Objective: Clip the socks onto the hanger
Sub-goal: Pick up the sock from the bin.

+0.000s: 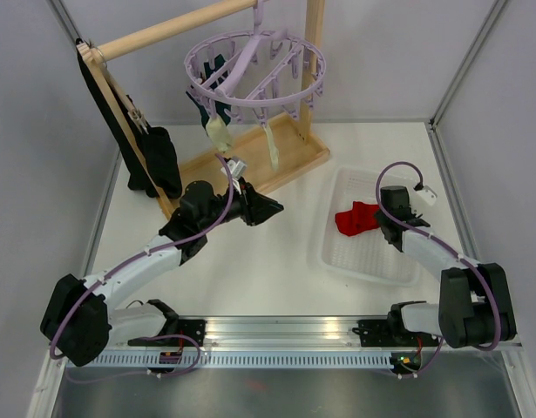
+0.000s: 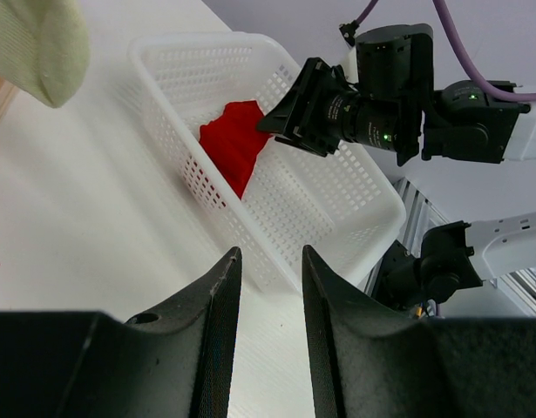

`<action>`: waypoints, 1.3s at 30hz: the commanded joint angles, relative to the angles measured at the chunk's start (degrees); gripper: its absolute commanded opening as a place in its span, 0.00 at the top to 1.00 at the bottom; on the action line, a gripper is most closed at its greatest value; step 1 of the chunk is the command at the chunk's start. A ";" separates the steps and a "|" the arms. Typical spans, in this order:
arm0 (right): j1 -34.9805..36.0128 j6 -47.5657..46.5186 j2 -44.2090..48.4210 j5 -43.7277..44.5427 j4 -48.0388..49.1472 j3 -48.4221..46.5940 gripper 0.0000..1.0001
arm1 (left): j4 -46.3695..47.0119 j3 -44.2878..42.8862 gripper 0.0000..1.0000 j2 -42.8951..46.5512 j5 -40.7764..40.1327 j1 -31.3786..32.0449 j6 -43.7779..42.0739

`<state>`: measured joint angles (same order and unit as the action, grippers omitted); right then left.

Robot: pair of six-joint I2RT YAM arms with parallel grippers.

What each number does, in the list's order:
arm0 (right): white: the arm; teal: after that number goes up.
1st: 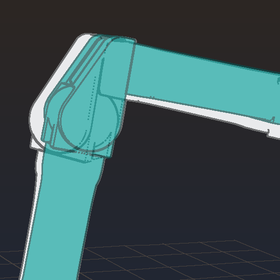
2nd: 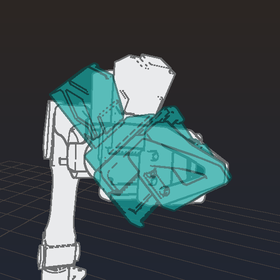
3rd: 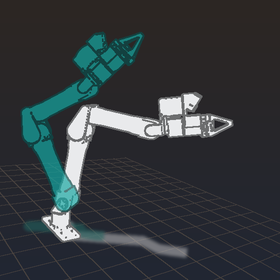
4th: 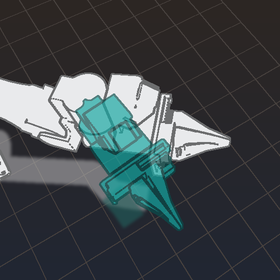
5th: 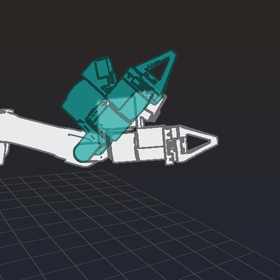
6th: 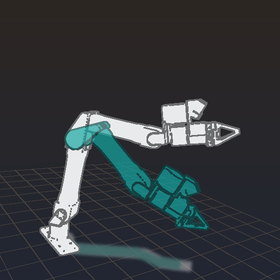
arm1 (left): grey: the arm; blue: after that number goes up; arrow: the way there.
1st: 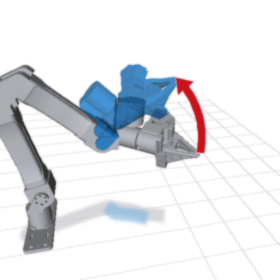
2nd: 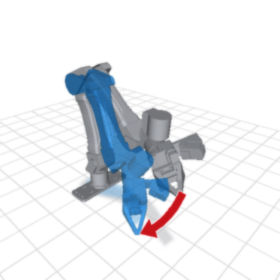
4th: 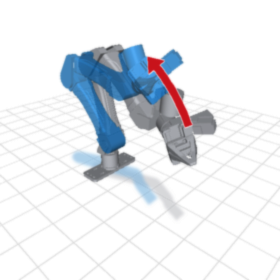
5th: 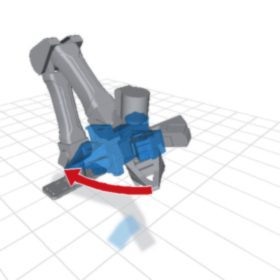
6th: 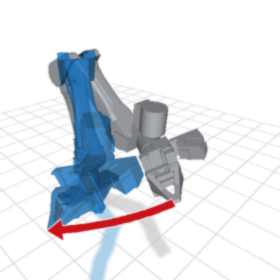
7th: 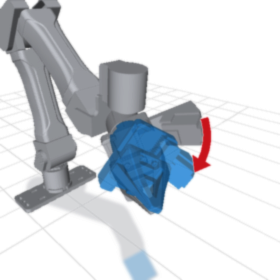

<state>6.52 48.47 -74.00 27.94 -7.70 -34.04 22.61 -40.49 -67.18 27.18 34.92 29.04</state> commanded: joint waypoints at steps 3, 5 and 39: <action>-0.28 1.37 -0.97 1.15 2.69 -0.85 0.49 | 0.51 -2.22 0.60 -1.11 1.12 0.33 -1.44; -0.28 1.45 -1.32 1.06 2.95 -0.85 0.50 | 0.50 -2.49 0.60 -1.38 1.21 0.33 -1.44; -0.28 -19.80 10.80 -12.54 -6.80 -20.60 1.00 | -3.37 -24.01 0.58 -17.89 9.99 0.33 -3.02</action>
<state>6.52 35.88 -64.42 22.09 -13.56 -48.77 14.98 -59.99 -81.38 32.60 35.03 25.76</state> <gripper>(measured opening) 0.008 0.416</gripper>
